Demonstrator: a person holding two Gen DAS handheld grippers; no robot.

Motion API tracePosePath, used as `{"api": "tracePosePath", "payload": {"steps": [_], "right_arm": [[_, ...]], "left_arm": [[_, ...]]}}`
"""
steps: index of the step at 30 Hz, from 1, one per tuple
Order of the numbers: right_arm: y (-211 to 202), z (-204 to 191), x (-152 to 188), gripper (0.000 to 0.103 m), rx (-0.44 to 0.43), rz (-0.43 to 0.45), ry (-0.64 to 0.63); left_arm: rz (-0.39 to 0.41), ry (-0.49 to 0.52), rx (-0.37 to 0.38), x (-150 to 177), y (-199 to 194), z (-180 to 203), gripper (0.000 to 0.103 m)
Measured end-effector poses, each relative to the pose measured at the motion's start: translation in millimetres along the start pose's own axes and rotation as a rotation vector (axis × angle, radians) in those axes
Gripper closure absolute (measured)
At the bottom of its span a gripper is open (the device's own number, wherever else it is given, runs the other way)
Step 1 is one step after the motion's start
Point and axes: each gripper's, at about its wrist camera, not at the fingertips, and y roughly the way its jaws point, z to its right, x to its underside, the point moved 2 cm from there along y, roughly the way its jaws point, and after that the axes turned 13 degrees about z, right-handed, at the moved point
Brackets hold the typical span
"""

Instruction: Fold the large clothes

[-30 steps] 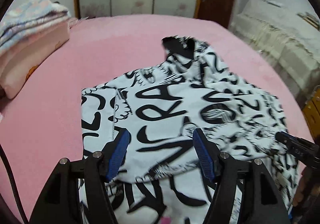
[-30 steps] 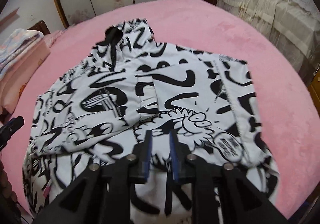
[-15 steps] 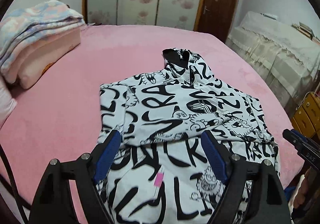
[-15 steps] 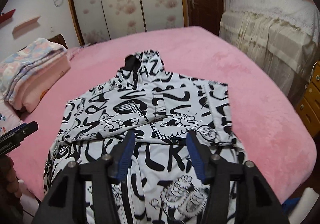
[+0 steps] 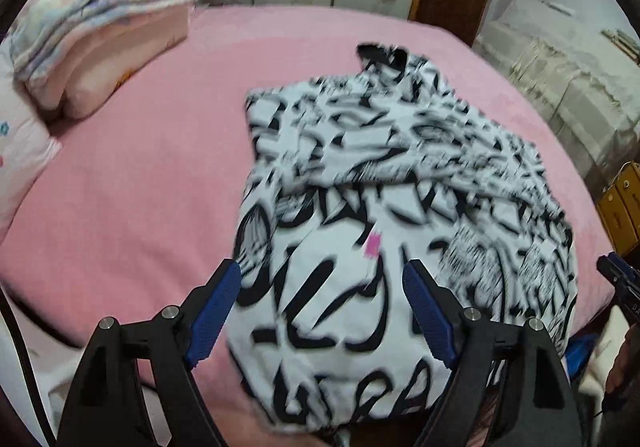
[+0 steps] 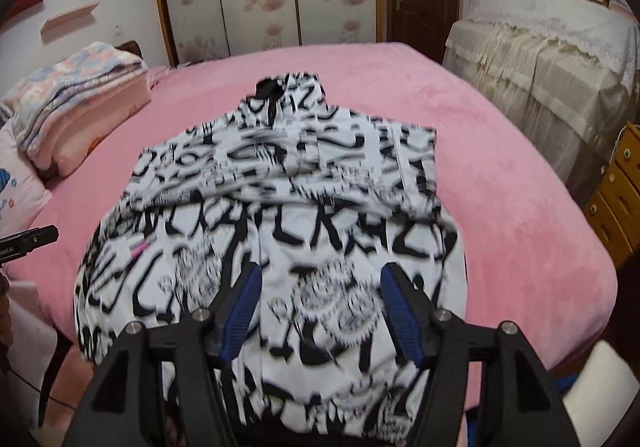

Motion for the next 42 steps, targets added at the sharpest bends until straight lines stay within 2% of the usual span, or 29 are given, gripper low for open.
{"api": "tracePosePath", "payload": {"steps": [6,10,15,21,25,29,32,36,39,42], "right_arm": [[-0.5,24.2,32.1,0.041,0.015,-0.076,-0.002],[-0.3,47.3,55.7,0.041,0.015,-0.129,0.054],[1.7,74.6,83.4,0.041,0.016,-0.191,0.141],[17.0,112.0,105.9,0.041,0.034,-0.274,0.269],[26.1,127.4,118.2,0.041,0.045,-0.308,0.318],[36.1,132.8,128.3,0.041,-0.012,-0.337,0.399],[41.1,126.6,131.4,0.041,-0.077,-0.353,0.42],[50.6,104.0,138.7,0.041,-0.131,-0.401,0.373],[53.1,89.3,140.1,0.04,-0.122,-0.393,0.298],[54.0,87.1,140.5,0.04,-0.121,-0.39,0.275]], "left_arm": [[-0.096,-0.087,0.013,25.0,3.0,-35.3,0.021],[-0.154,-0.106,0.03,42.9,6.9,-50.6,0.021],[-0.255,-0.135,0.024,81.0,26.6,-59.4,0.021],[-0.356,-0.055,-0.004,124.0,58.2,-46.3,0.021],[-0.364,-0.1,0.019,131.5,66.8,-48.9,0.021],[-0.359,-0.147,0.041,134.2,71.7,-55.2,0.017],[-0.35,-0.136,0.047,134.8,73.5,-55.3,0.015],[-0.344,-0.125,0.051,134.7,75.3,-55.4,0.012],[-0.344,-0.13,0.053,135.9,76.6,-54.6,0.009],[-0.342,-0.125,0.05,136.7,80.0,-50.7,0.008]]}}
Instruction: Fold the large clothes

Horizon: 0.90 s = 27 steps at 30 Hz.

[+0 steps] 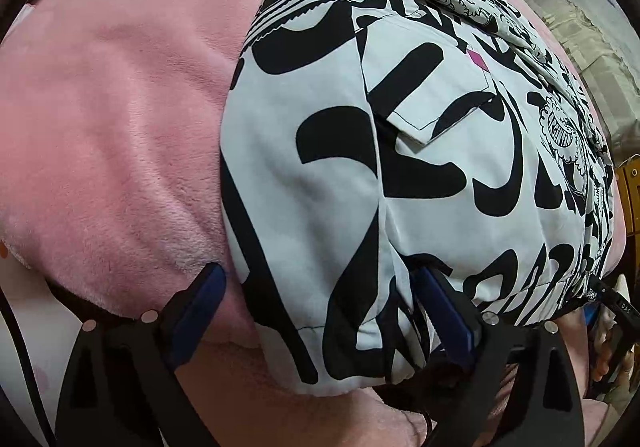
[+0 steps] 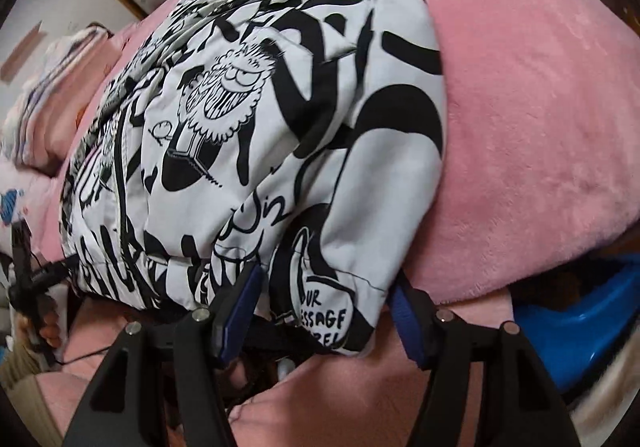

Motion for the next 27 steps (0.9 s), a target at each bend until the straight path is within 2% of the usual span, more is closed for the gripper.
{"api": "tracePosePath", "payload": {"steps": [3,6,7,9,11,12,14,17,19,23,27], "right_arm": [[-1.0,2.2,1.1,0.041,0.0,0.009,-0.012],[-0.8,-3.0,1.1,0.053,0.015,0.011,-0.06],[0.7,-7.8,0.5,0.056,0.02,0.011,-0.075],[0.2,-11.2,-0.3,0.061,0.035,0.011,-0.092],[-0.4,-13.3,-1.7,0.071,0.041,0.016,-0.105],[-1.2,-13.9,-2.3,0.074,0.044,0.018,-0.11],[-3.4,-14.8,-3.5,0.083,0.049,0.023,-0.117],[-8.9,-19.3,-6.3,0.088,0.062,0.023,-0.138],[-16.3,-24.5,-10.3,0.089,0.064,0.028,-0.161],[-41.5,-33.2,-26.7,0.09,0.031,0.066,-0.158],[-71.3,-33.8,-52.8,0.09,-0.035,0.136,-0.072]], "left_arm": [[-0.004,0.002,0.0,-1.5,1.6,-1.1,0.007],[-0.011,0.005,-0.014,-3.3,3.3,2.4,0.009],[-0.016,0.007,-0.021,-3.7,3.1,4.1,0.012],[-0.023,0.009,-0.026,-4.3,1.2,9.7,0.02],[-0.031,0.012,-0.033,-5.4,-1.1,18.7,0.036],[-0.033,0.016,-0.035,-5.9,-2.1,21.5,0.04],[-0.037,0.03,-0.023,-7.4,-4.3,28.6,0.059],[-0.041,0.063,-0.007,-10.9,-8.6,43.6,0.079],[-0.051,0.068,-0.001,-14.6,-11.6,49.4,0.085],[-0.037,-0.026,0.119,-34.0,-36.6,55.1,0.09],[0.011,-0.141,0.258,-56.4,-67.1,54.5,0.091]]}}
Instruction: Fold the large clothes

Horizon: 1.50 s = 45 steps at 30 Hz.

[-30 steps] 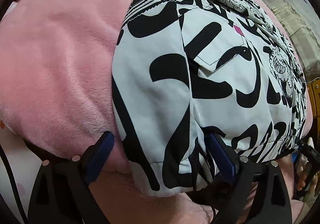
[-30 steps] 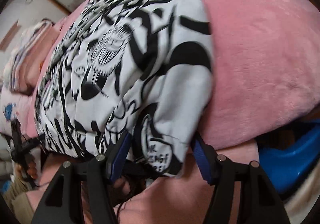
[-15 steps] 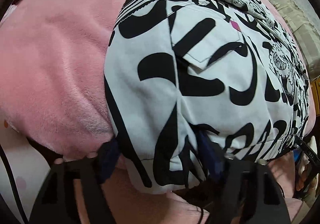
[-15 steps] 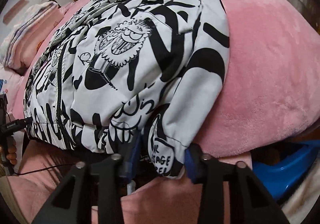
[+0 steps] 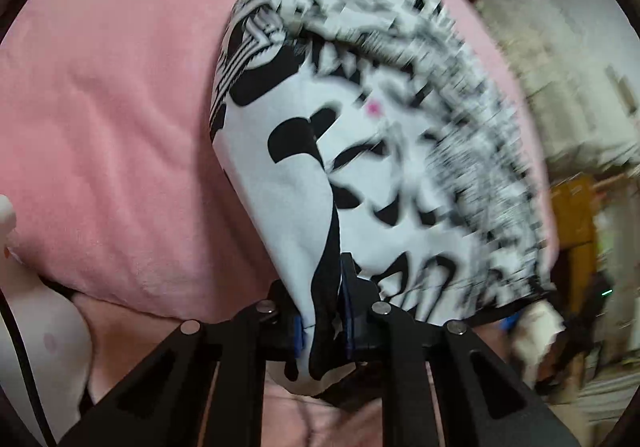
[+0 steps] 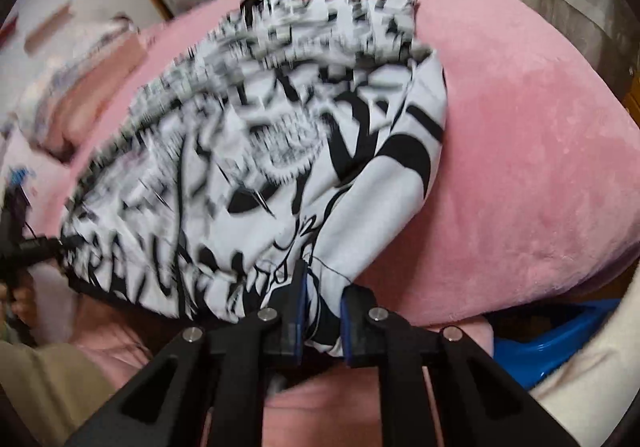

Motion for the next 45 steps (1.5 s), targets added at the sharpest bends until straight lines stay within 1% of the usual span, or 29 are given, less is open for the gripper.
{"api": "tracePosePath", "payload": {"steps": [4,5,7,10,12,15,17,19,21,23,24,25,26,27,28,29,30,31,32,33,35,37,38,39,40,41,42,45], "right_arm": [[-18.3,-4.4,-42.9,0.091,-0.074,0.112,0.094],[-20.8,-5.1,-54.1,0.091,-0.091,0.135,0.114],[-22.5,-8.7,-79.0,0.091,-0.119,0.181,0.154],[-22.1,-5.8,-123.3,0.091,-0.165,0.249,0.207],[-17.4,-1.9,-153.8,0.091,-0.184,0.283,0.236],[2.3,3.7,-206.2,0.091,-0.199,0.321,0.272],[18.8,4.1,-233.1,0.091,-0.198,0.336,0.27],[45.2,4.0,-262.2,0.091,-0.18,0.339,0.264],[77.2,6.0,-286.0,0.091,-0.151,0.332,0.266],[116.8,11.7,-304.8,0.091,-0.11,0.303,0.283],[132.8,14.0,-308.9,0.09,-0.093,0.287,0.291],[156.7,17.2,-313.9,0.086,-0.075,0.257,0.302],[169.9,19.3,-314.0,0.077,-0.066,0.234,0.308],[188.0,22.5,-314.7,0.073,-0.065,0.203,0.321],[200.7,26.1,-313.8,0.066,-0.074,0.188,0.341],[210.6,29.3,-313.0,0.059,-0.08,0.178,0.364],[215.1,31.1,-311.0,0.056,-0.086,0.172,0.378],[219.4,33.3,-309.6,0.05,-0.093,0.165,0.39],[222.0,34.4,-308.3,0.045,-0.095,0.161,0.39],[223.3,35.6,-307.4,0.043,-0.085,0.162,0.378],[226.5,34.9,-306.6,0.041,-0.06,0.163,0.331],[232.6,33.5,-306.8,0.041,-0.022,0.155,0.264],[237.0,33.2,-307.6,0.041,-0.004,0.149,0.231],[241.7,32.2,-307.7,0.041,0.015,0.139,0.188],[248.0,30.7,-307.4,0.041,0.033,0.124,0.14],[254.5,29.9,-307.2,0.041,0.047,0.108,0.099],[263.6,27.5,-306.4,0.041,0.064,0.081,0.044],[287.1,25.2,-304.1,0.041,0.103,0.021,-0.069]], "left_arm": [[0.109,-0.132,0.162,-31.8,-29.5,11.3,0.092],[0.129,-0.154,0.184,-37.9,-33.3,10.9,0.092],[0.187,-0.221,0.241,-61.4,-40.9,17.0,0.092],[0.248,-0.266,0.283,-90.4,-50.5,21.3,0.092],[0.297,-0.281,0.29,-114.7,-53.5,25.7,0.092],[0.337,-0.303,0.29,-154.9,-45.8,33.1,0.092],[0.353,-0.3,0.277,-179.6,-38.4,32.5,0.092],[0.361,-0.293,0.261,-211.2,-19.5,37.0,0.092],[0.367,-0.281,0.232,-236.2,0.4,39.5,0.092],[0.357,-0.289,0.201,-262.8,31.4,37.6,0.089],[0.35,-0.286,0.183,-273.2,46.0,36.0,0.088],[0.331,-0.294,0.167,-281.8,60.7,32.2,0.083],[0.289,-0.304,0.147,-292.3,83.0,28.1,0.075],[0.261,-0.326,0.129,-300.0,101.1,22.8,0.07],[0.251,-0.338,0.118,-302.4,111.5,18.0,0.056],[0.24,-0.356,0.079,-307.3,127.6,9.6,0.038],[0.235,-0.373,0.054,-309.3,135.0,4.4,0.031],[0.236,-0.389,0.042,-311.5,141.0,-1.2,0.024],[0.242,-0.403,0.035,-313.7,146.0,-6.5,0.024],[0.24,-0.404,0.029,-316.1,151.1,-10.6,0.024],[0.225,-0.369,0.01,-319.2,159.7,-12.7,0.024],[0.222,-0.302,-0.017,-320.8,162.5,-9.9,0.024],[0.222,-0.253,-0.032,-322.2,166.4,-7.3,0.024],[0.22,-0.182,-0.049,-323.5,170.1,-2.2,0.024],[0.217,-0.13,-0.068,-324.2,173.0,0.6,0.024],[0.213,-0.052,-0.093,-324.9,177.8,6.3,0.024],[0.208,0.004,-0.111,-325.4,181.8,10.1,0.024],[0.176,0.138,-0.154,-328.1,195.6,16.0,0.024]]}}
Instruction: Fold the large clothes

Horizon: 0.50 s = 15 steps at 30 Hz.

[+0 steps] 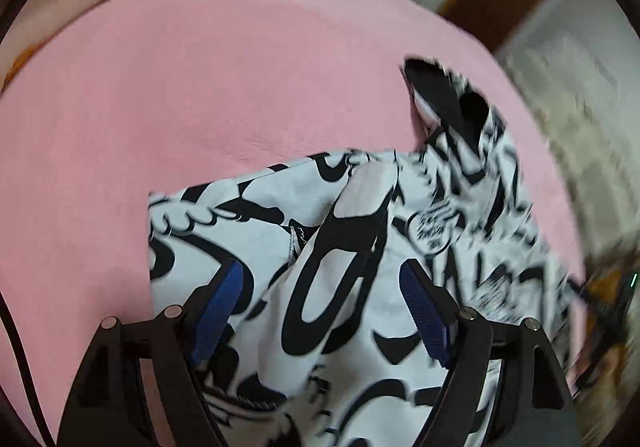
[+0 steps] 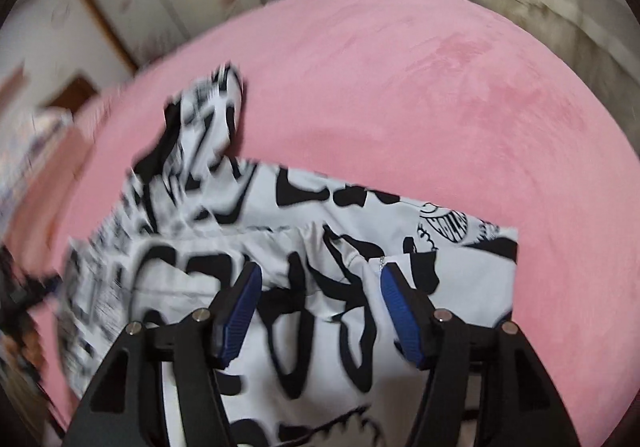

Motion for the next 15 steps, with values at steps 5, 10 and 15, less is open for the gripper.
{"api": "tracePosePath", "payload": {"steps": [5,10,15], "right_arm": [[23.7,1.9,3.4,0.037,-0.001,-0.035,-0.083],[33.1,7.3,6.5,0.037,-0.014,-0.047,-0.058],[17.0,-4.5,5.8,0.084,0.021,0.008,-0.098]], "left_arm": [[-0.059,0.133,-0.056,2.8,28.0,8.2,0.024],[-0.044,0.198,-0.069,3.5,46.2,27.1,0.036],[0.002,0.209,-0.116,3.1,42.1,42.3,0.092]]}}
